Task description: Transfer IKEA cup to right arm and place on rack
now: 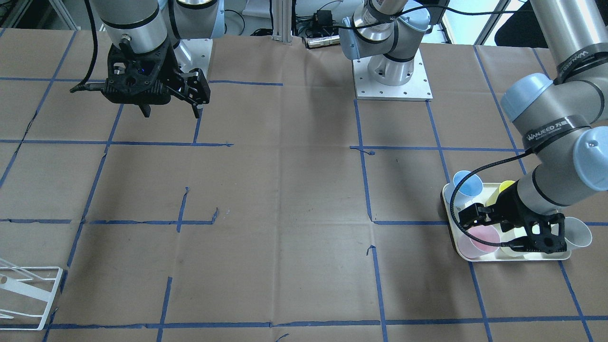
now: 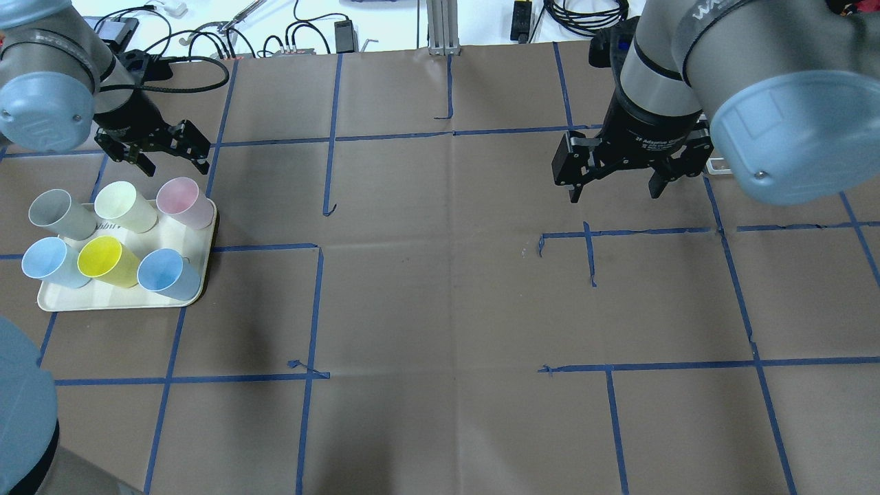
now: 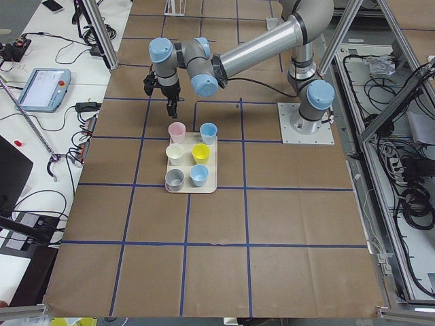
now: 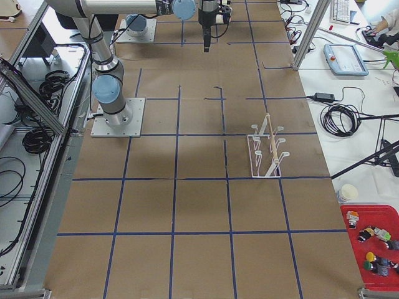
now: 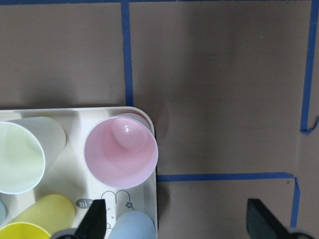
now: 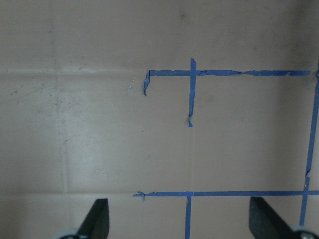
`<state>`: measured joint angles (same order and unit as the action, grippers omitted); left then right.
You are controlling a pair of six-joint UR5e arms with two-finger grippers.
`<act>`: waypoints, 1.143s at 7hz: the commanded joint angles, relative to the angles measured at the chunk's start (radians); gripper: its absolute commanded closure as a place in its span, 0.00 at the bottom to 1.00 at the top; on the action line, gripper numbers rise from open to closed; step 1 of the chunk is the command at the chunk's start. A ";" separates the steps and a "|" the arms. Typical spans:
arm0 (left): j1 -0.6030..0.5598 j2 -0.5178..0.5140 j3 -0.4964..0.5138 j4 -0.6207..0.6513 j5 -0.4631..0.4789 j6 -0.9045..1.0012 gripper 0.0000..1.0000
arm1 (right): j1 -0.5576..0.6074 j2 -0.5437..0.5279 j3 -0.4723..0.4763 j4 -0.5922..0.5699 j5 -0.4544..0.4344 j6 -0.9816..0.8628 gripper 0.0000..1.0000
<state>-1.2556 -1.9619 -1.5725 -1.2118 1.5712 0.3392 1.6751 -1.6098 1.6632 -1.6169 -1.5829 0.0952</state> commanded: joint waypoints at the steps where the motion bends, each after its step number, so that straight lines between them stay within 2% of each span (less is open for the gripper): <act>1: 0.001 -0.041 -0.029 0.052 0.001 0.003 0.00 | 0.000 -0.001 0.003 0.003 0.000 -0.002 0.00; 3: 0.004 -0.086 -0.038 0.103 0.001 0.009 0.00 | 0.000 -0.001 -0.002 0.003 0.000 -0.002 0.00; 6: 0.002 -0.091 -0.046 0.103 0.006 0.006 0.01 | 0.000 0.001 0.003 0.003 0.000 -0.002 0.00; 7: 0.002 -0.092 -0.046 0.104 0.009 0.006 0.09 | 0.000 -0.002 -0.002 0.005 0.000 -0.002 0.00; 8: 0.004 -0.092 -0.044 0.106 0.010 0.015 0.23 | 0.000 0.002 -0.003 0.003 -0.002 -0.003 0.00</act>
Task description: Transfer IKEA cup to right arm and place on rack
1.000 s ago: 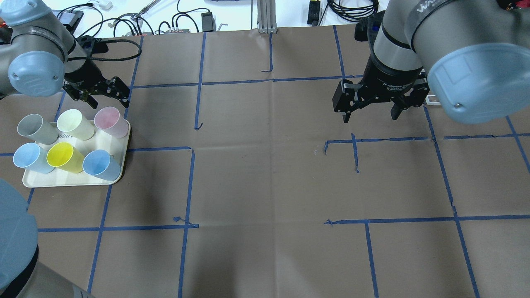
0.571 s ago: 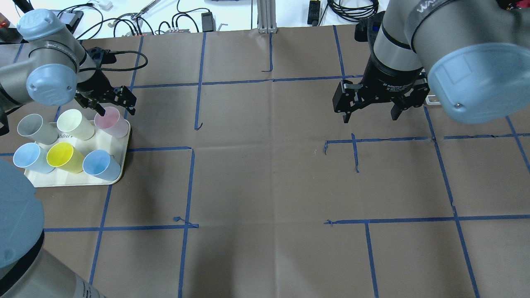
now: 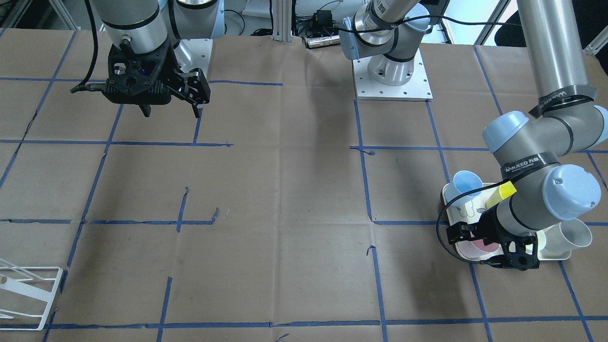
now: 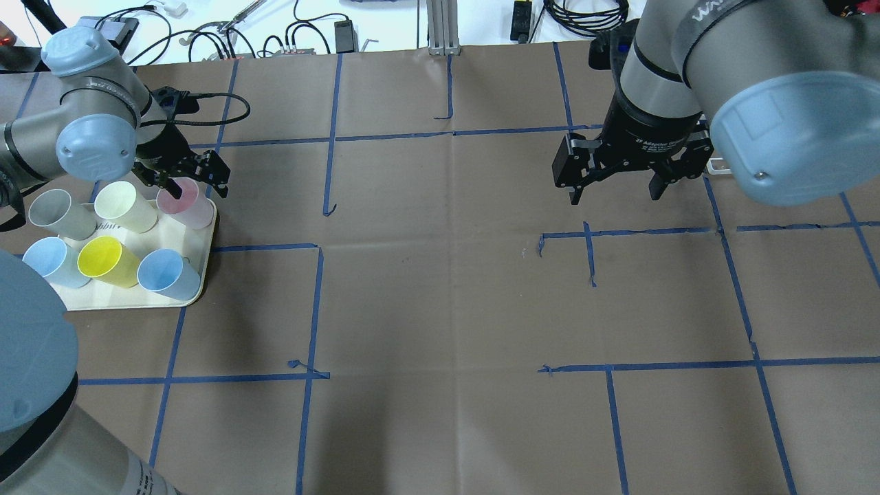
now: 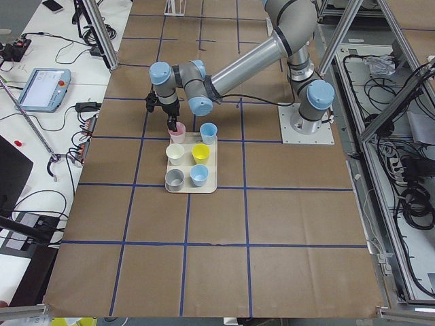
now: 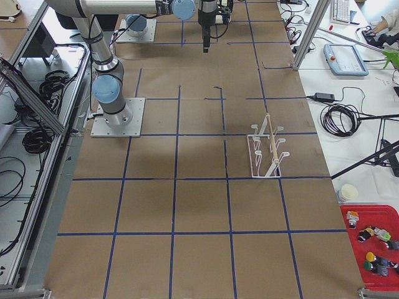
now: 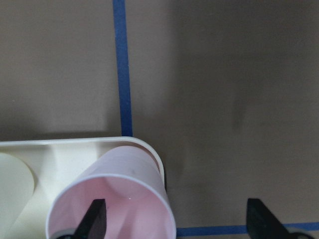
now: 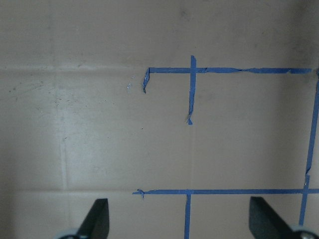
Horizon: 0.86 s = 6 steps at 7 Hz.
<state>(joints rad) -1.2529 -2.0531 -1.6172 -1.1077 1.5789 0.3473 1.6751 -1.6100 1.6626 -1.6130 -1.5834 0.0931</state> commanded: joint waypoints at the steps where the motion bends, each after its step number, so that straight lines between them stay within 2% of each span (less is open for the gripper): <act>1: 0.001 -0.001 0.003 0.003 0.004 0.030 0.42 | 0.000 0.004 -0.001 -0.001 0.000 -0.001 0.00; 3: 0.003 0.001 0.010 0.002 0.007 0.074 0.78 | 0.001 0.004 -0.003 0.001 0.002 -0.001 0.00; 4: 0.003 0.001 0.013 0.002 0.010 0.082 0.93 | 0.002 0.001 -0.001 0.001 0.000 -0.003 0.00; 5: 0.003 0.001 0.014 0.000 0.010 0.084 1.00 | 0.002 0.005 0.000 0.001 0.000 -0.003 0.00; 6: 0.003 0.002 0.022 0.000 0.009 0.084 1.00 | 0.002 0.005 0.003 0.001 0.002 -0.001 0.00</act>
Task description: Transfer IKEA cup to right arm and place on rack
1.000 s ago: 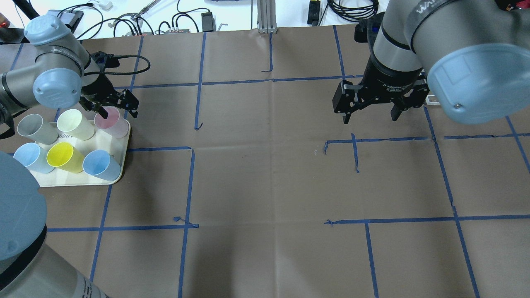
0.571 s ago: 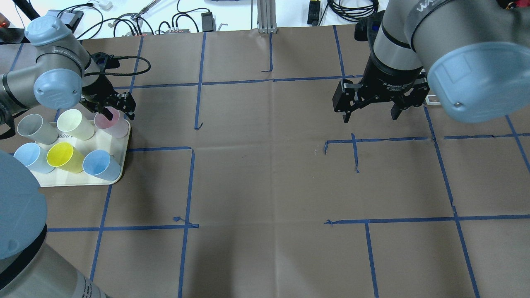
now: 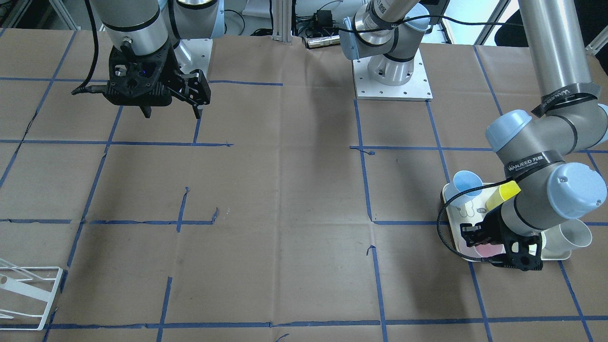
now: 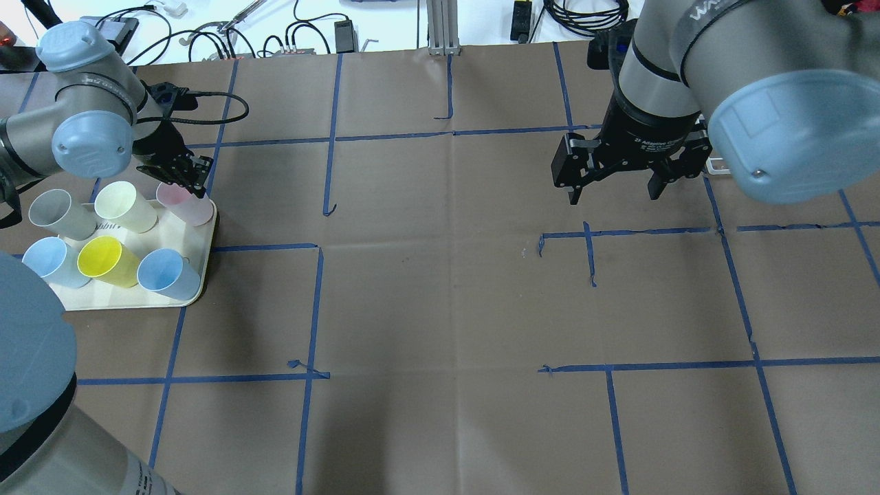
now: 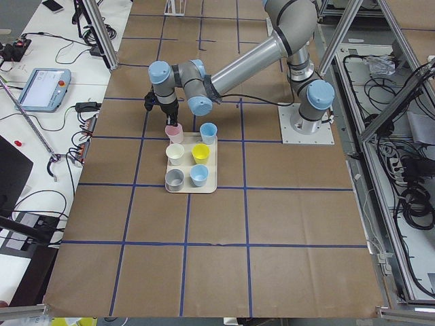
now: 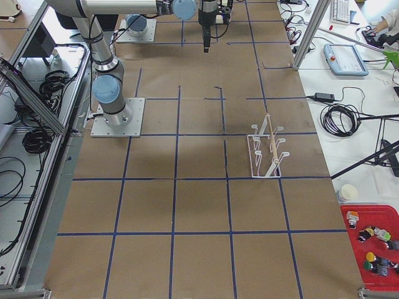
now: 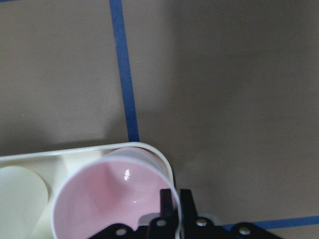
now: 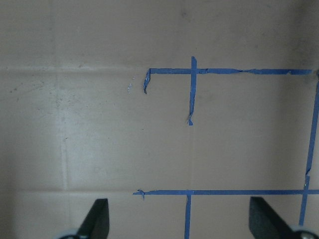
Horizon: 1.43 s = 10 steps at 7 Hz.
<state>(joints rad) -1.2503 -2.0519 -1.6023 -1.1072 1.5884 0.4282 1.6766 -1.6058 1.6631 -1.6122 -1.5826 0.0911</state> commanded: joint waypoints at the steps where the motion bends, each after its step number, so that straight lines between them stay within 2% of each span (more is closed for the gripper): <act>1: 0.000 0.001 0.015 -0.002 -0.001 0.006 1.00 | 0.000 -0.005 0.001 0.000 0.001 0.009 0.00; 3: 0.000 0.013 0.022 -0.002 0.042 0.029 1.00 | 0.000 -0.014 -0.002 -0.031 0.001 0.015 0.00; 10: -0.014 0.107 0.062 -0.066 0.041 0.026 1.00 | 0.002 -0.014 0.012 -0.100 0.006 0.015 0.00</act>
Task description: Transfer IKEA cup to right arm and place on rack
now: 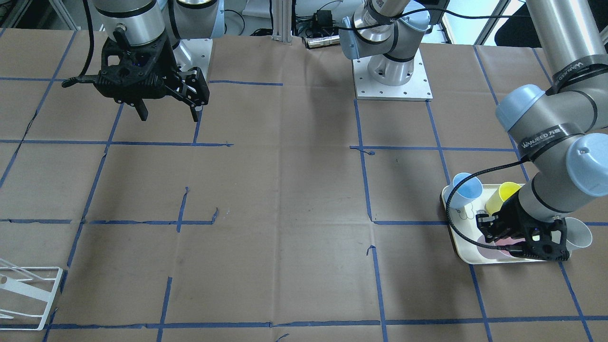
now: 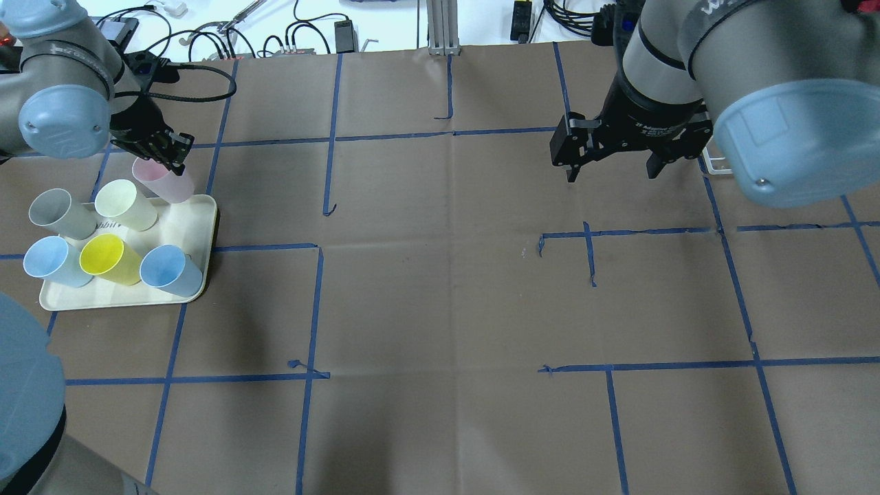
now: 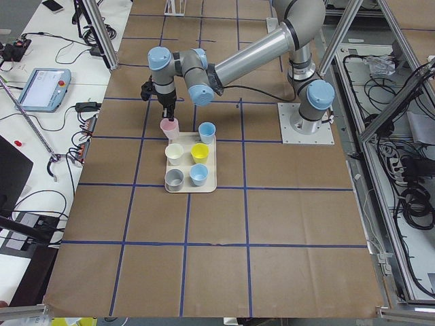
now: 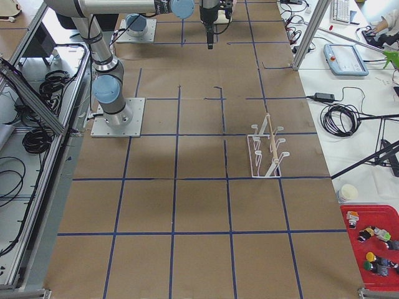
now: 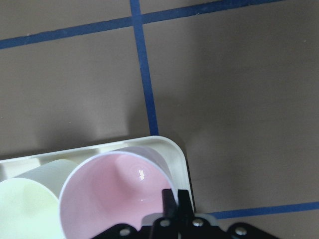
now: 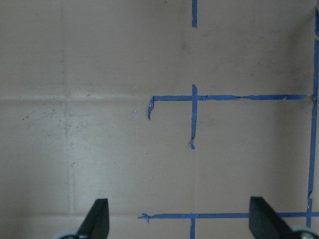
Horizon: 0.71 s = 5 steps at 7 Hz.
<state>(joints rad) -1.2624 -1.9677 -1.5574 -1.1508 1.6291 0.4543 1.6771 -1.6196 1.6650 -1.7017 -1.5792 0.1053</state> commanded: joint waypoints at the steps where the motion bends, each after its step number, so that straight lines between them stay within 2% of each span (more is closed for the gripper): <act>1: -0.003 0.045 0.023 -0.030 0.000 0.000 1.00 | 0.001 0.000 0.036 -0.112 0.004 0.016 0.00; 2: -0.009 0.070 0.022 -0.030 -0.014 0.001 1.00 | 0.001 0.001 0.071 -0.197 0.063 0.039 0.00; 4: -0.060 0.111 0.011 -0.026 -0.115 -0.008 1.00 | 0.001 0.007 0.114 -0.280 0.181 0.167 0.00; 5: -0.064 0.118 0.010 -0.024 -0.205 -0.012 1.00 | 0.000 0.015 0.125 -0.335 0.255 0.183 0.00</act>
<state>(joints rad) -1.3126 -1.8633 -1.5446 -1.1772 1.5110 0.4474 1.6780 -1.6119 1.7730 -1.9762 -1.4038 0.2469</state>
